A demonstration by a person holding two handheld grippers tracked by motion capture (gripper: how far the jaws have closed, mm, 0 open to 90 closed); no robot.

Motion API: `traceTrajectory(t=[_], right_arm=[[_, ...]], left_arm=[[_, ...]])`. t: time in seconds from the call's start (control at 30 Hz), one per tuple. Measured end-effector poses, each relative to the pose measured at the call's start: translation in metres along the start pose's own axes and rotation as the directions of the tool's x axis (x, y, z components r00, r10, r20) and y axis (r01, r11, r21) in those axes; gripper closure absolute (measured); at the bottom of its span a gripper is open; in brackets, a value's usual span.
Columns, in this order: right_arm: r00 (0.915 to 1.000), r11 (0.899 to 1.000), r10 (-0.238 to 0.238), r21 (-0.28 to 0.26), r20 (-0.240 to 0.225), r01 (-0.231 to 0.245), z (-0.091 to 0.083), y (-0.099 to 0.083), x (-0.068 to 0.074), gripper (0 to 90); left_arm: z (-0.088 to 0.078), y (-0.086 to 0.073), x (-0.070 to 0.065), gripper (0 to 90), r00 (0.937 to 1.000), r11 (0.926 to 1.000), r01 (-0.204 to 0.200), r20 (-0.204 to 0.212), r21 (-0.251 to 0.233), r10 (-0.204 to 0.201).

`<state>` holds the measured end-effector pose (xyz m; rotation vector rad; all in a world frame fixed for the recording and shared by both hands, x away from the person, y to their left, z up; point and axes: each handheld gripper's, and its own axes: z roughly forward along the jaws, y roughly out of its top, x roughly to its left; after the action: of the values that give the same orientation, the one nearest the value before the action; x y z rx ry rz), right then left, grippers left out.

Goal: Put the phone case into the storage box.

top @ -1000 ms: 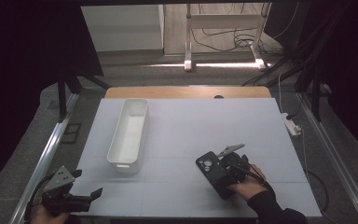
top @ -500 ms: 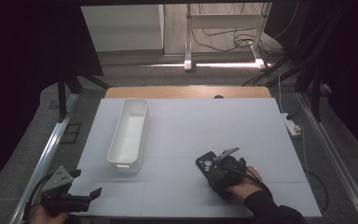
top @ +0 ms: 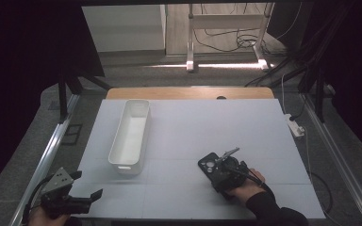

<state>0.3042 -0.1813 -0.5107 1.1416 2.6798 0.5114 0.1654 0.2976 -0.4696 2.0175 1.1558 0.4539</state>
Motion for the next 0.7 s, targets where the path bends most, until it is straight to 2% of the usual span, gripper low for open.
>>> traceTrajectory(t=[0.13,0.37,0.5,0.57,0.7], right_arm=[[1.0,1.0,0.001,0.008,-0.006,-0.001,-0.001,0.001,-0.001,14.0],[0.9995,1.0,-0.017,-0.006,-0.025,0.016,-0.003,0.0,-0.001,14.4],[0.9993,0.999,-0.028,-0.03,-0.026,0.027,-0.007,0.001,0.001,14.4],[0.9984,0.998,-0.042,-0.058,-0.039,0.04,-0.011,0.002,0.001,14.4],[0.9971,0.992,-0.054,-0.115,-0.055,0.047,-0.016,0.002,0.001,14.4]], left_arm=[[0.001,0.001,-0.002,1.7,0.9998,0.9997,-0.021,-0.002,0.008,0.021],[0.001,0.001,-0.003,1.1,0.9994,0.9994,-0.033,-0.013,0.011,0.033],[0.002,0.001,-0.005,0.8,0.9986,0.9988,-0.047,-0.022,0.017,0.047],[0.003,0.002,-0.008,0.2,0.9969,0.9972,-0.07,-0.033,0.029,0.071],[0.003,0.003,-0.009,0.0,0.9964,0.997,-0.07,-0.046,0.033,0.071]])
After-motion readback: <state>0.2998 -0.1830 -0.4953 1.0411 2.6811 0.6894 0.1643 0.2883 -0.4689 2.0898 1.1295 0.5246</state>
